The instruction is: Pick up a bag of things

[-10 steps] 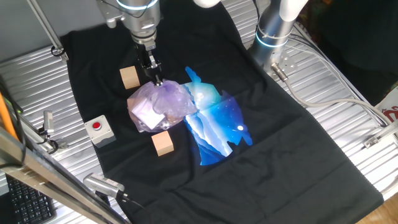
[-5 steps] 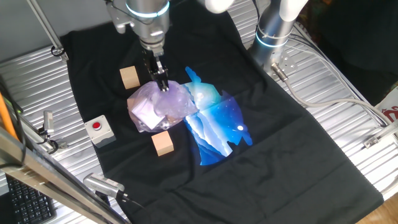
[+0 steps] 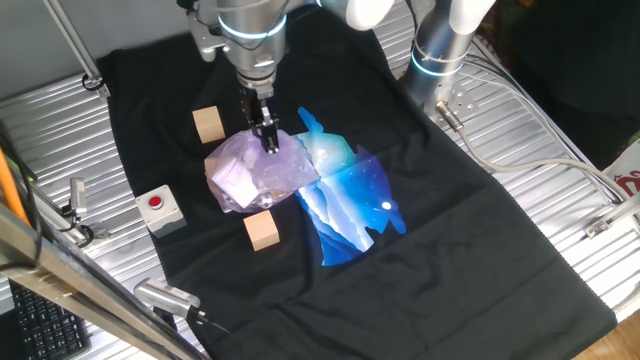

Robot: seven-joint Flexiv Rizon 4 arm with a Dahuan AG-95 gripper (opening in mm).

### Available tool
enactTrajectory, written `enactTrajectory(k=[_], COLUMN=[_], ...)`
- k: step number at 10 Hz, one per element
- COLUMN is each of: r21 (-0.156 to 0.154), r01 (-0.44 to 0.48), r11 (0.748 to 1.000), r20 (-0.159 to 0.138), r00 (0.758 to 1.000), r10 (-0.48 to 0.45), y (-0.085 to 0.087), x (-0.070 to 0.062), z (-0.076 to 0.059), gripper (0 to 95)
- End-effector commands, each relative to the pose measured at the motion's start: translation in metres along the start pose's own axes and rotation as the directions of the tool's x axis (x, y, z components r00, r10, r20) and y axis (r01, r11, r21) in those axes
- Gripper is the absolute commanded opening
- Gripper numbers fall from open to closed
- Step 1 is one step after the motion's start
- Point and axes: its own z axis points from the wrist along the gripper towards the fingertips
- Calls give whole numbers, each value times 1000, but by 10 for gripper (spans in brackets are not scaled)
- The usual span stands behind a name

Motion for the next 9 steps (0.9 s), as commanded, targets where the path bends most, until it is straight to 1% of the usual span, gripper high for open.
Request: enactTrajectory(k=[1,4,6,9], r21=[1,-4,-4,-6], r01=[-5,-13,-18,-36], r11=[1000,1000,1000,999], r20=[2,9,12,17], r00=[1000,1000,1000,999], r10=[5,14,18,36], y=[-1,-2,-2,5], x=[3,9,10,10], z=[1,4,4,8], gripper=[950,950,950,950])
